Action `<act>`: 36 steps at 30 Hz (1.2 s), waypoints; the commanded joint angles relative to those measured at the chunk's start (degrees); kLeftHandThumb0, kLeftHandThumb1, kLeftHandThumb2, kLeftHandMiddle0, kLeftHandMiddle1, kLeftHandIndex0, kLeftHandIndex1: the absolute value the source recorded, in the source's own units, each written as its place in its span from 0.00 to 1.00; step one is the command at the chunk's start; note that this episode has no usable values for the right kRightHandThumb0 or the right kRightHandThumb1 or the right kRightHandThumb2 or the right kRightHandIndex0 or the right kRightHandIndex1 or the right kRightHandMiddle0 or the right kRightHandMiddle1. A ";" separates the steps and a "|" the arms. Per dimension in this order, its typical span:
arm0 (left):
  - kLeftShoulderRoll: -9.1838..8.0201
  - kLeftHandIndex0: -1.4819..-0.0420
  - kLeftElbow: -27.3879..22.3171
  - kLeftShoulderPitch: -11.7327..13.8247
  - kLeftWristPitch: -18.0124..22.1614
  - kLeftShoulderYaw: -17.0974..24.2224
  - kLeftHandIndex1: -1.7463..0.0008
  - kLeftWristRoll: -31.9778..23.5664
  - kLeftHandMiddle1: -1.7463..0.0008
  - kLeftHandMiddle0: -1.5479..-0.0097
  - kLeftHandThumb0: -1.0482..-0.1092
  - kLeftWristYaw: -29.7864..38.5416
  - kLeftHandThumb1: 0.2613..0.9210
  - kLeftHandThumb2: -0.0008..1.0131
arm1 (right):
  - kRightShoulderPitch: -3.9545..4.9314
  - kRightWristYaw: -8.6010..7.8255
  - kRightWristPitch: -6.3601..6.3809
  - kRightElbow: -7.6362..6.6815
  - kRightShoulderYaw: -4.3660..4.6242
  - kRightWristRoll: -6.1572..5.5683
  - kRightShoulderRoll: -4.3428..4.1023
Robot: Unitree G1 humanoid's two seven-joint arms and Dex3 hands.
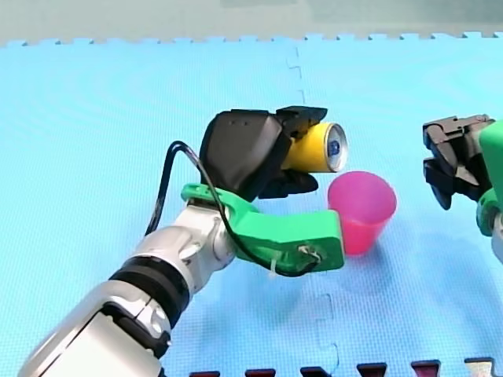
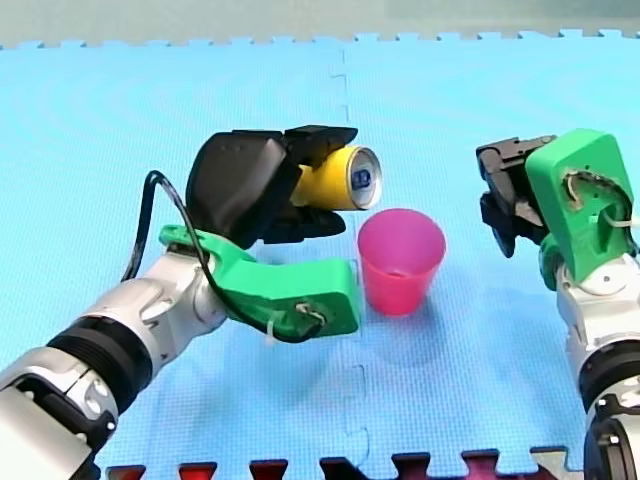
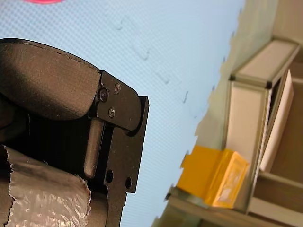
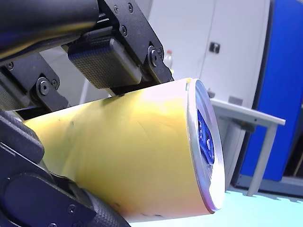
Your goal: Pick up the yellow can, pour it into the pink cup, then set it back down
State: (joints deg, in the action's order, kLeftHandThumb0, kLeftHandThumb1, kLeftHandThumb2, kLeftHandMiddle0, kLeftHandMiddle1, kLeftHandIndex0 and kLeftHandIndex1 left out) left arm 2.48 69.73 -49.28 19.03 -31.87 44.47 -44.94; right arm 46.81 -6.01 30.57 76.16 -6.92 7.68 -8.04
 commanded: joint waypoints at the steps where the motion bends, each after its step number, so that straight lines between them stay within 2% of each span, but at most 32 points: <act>1: -0.31 0.22 0.08 -0.81 -0.30 -0.38 1.00 0.05 0.35 0.47 0.61 -0.62 0.96 0.00 | 0.38 1.08 -0.48 0.01 0.71 0.66 -0.25; 5: -0.42 0.22 0.13 -0.96 -0.87 -0.74 1.00 0.02 0.28 0.50 0.61 0.16 0.96 0.00 | 0.42 1.86 -0.71 -0.02 1.39 1.26 -0.31; 14: -0.49 0.22 -0.10 -0.89 -1.28 -1.06 1.00 -0.18 0.25 0.52 0.61 0.61 0.97 0.00 | 0.44 2.82 -1.05 -0.09 2.18 1.92 -0.47; 19: -0.25 0.22 -0.02 -0.75 -1.45 -1.24 1.00 -0.15 0.24 0.52 0.60 0.24 0.98 0.00 | 0.40 2.88 -1.07 -0.03 2.42 1.92 -0.64; 24: 0.02 0.21 0.10 -0.82 -1.56 -1.39 0.99 -0.17 0.23 0.53 0.60 0.07 0.98 0.00 | 0.37 2.55 -1.04 -0.01 2.29 1.58 -0.67; 29: -0.09 0.20 0.16 -0.91 -1.73 -2.43 0.99 0.75 0.22 0.54 0.60 -0.70 0.98 0.00 | 0.40 0.48 -0.89 -0.03 1.33 0.28 -0.61; 32: -0.08 0.20 0.02 -0.90 -2.13 -3.13 0.99 1.32 0.21 0.55 0.61 -1.34 0.98 0.00 | 0.22 -0.38 0.05 -0.10 1.30 0.15 -0.89; 36: -0.01 0.20 -0.20 -0.94 -2.47 -3.37 0.99 1.53 0.19 0.55 0.61 -1.52 0.98 0.00 | -0.17 -0.75 2.18 -0.22 1.58 0.50 -1.24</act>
State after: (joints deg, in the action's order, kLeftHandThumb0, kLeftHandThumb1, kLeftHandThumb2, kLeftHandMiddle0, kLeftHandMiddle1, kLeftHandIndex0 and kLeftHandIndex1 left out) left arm 2.58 69.83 -49.57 16.72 -35.15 46.00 -45.91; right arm 46.86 -6.69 32.08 76.09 -5.43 8.09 -8.78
